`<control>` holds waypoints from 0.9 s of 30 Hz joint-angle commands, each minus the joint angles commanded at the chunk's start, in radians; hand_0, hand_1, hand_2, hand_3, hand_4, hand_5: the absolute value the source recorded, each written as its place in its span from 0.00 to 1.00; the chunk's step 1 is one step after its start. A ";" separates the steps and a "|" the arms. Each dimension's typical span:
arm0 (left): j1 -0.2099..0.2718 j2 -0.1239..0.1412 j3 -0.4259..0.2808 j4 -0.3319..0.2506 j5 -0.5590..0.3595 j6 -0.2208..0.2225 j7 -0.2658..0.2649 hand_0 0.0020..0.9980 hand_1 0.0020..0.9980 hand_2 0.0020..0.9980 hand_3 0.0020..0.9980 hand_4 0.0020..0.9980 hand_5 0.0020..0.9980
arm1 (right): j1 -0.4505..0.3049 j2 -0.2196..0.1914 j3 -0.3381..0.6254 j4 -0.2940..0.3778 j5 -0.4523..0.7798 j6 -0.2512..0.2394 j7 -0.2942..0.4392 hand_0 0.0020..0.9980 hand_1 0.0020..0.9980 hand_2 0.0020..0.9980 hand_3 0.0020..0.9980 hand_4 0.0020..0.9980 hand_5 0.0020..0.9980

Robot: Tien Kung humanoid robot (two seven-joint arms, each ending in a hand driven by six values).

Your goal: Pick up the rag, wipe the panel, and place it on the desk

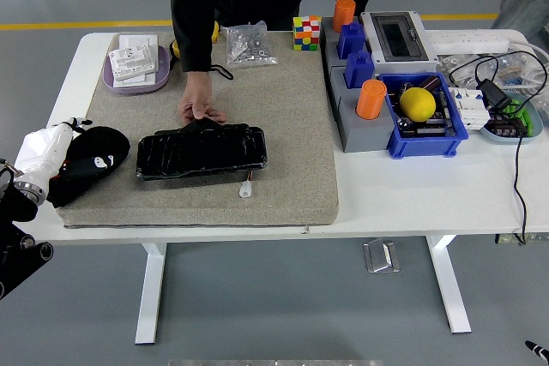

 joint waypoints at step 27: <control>0.163 0.142 -0.389 -0.572 -0.151 -0.002 0.060 0.37 0.58 0.77 0.82 1.00 0.88 | -0.015 0.013 0.000 -0.008 0.010 0.002 0.003 0.77 0.62 0.71 0.63 1.00 0.55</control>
